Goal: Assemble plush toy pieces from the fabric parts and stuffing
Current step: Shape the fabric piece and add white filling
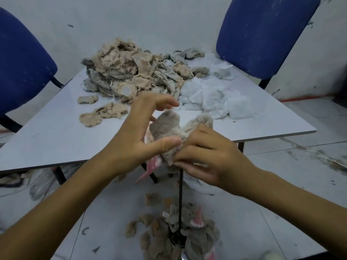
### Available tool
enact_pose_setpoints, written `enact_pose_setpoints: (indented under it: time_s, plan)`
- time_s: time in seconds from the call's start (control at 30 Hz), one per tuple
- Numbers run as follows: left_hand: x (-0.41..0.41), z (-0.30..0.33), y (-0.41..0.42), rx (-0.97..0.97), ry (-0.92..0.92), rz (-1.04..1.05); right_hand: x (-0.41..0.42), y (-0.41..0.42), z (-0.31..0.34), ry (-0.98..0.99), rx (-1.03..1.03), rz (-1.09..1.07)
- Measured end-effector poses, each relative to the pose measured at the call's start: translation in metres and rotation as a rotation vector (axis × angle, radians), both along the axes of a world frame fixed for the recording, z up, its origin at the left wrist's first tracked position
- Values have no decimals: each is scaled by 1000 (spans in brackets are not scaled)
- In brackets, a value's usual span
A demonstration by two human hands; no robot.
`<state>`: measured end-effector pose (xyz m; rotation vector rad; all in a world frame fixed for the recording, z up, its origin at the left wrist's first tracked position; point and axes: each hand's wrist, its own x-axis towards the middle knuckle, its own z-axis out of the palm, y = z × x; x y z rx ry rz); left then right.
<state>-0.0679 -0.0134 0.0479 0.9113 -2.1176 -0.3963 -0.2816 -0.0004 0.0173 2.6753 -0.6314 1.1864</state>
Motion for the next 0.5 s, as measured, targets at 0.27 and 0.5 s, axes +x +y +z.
enact_pose_setpoints:
  time_s: [0.27, 0.5]
  plan:
    - [3, -5, -10, 519, 72, -86, -6, -11, 4, -404, 579, -6]
    - [-1, 3, 1, 150, 208, -155, -25, -28, 23, 75, 541, -118]
